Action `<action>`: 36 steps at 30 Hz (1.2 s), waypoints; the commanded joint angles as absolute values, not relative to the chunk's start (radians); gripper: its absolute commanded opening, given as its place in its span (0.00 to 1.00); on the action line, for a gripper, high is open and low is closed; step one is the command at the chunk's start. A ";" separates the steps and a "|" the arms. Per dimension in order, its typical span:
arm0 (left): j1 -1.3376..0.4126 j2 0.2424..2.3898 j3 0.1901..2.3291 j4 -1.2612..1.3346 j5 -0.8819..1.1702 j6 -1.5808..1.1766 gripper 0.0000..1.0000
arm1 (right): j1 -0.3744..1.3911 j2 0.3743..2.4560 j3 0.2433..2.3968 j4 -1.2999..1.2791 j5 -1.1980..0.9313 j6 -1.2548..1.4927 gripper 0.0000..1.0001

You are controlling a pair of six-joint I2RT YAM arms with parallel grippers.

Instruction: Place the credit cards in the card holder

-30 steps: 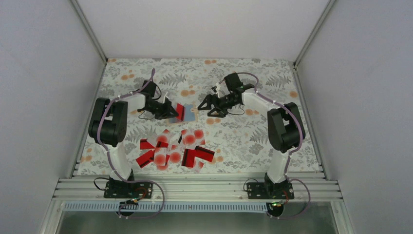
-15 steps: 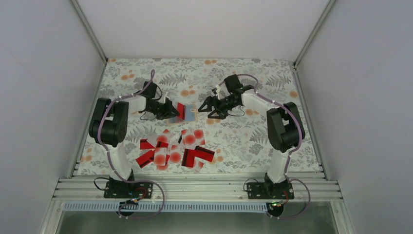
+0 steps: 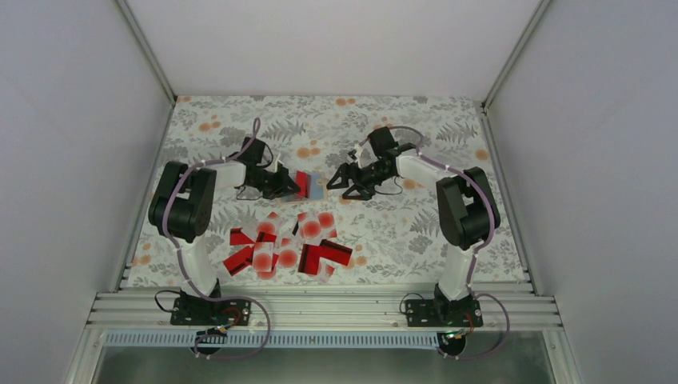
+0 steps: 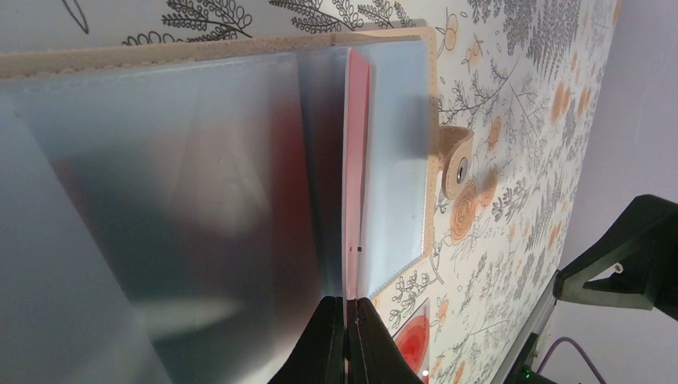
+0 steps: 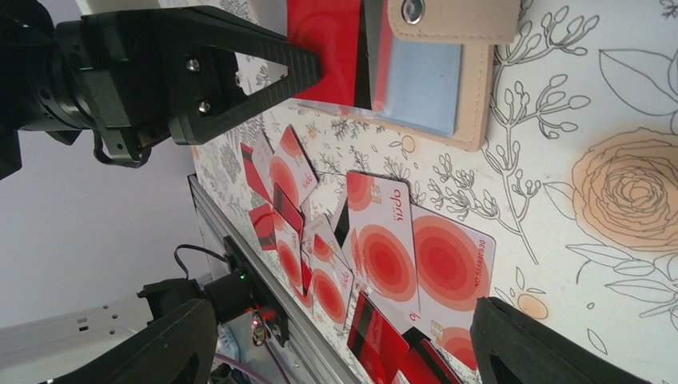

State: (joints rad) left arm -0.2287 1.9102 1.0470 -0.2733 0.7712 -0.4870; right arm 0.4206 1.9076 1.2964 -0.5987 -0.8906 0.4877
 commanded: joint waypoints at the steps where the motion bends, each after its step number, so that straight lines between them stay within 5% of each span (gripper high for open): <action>1: -0.241 1.893 1.019 -0.238 0.731 -0.531 0.02 | 0.425 1.909 1.276 -0.585 -0.892 0.477 0.80; 7: -0.258 1.893 1.011 -0.210 0.714 -0.566 0.02 | 0.424 1.904 1.242 -0.496 -0.819 0.534 0.75; 23: -0.281 1.910 1.030 -0.241 0.690 -0.561 0.02 | 0.441 2.080 1.355 -0.370 -0.698 0.565 0.36; 36: -0.295 1.914 1.026 -0.258 0.701 -0.572 0.02 | 0.461 2.137 1.324 -0.292 -0.740 0.605 0.29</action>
